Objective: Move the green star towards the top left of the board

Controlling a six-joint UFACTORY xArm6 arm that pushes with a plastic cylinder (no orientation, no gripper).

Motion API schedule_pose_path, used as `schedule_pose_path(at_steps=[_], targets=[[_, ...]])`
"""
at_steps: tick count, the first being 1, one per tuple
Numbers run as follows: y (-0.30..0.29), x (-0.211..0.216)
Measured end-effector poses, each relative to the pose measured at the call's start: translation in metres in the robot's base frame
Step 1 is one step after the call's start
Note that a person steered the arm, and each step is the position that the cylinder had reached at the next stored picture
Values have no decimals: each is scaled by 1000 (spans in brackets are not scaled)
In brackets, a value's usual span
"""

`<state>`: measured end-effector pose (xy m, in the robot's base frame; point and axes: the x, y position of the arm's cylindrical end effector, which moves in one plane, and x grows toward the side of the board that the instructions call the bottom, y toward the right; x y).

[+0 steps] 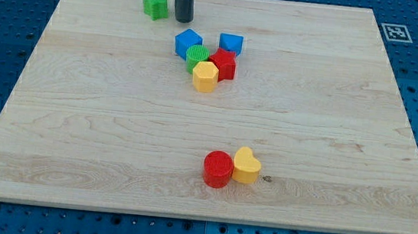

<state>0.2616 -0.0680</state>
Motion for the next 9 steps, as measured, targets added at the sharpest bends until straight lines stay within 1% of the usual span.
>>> schedule_pose_path(at_steps=[2, 3, 4, 5, 9], targets=[[-51, -1], [-57, -6], [-32, -8], [-23, -8], [-69, -8]])
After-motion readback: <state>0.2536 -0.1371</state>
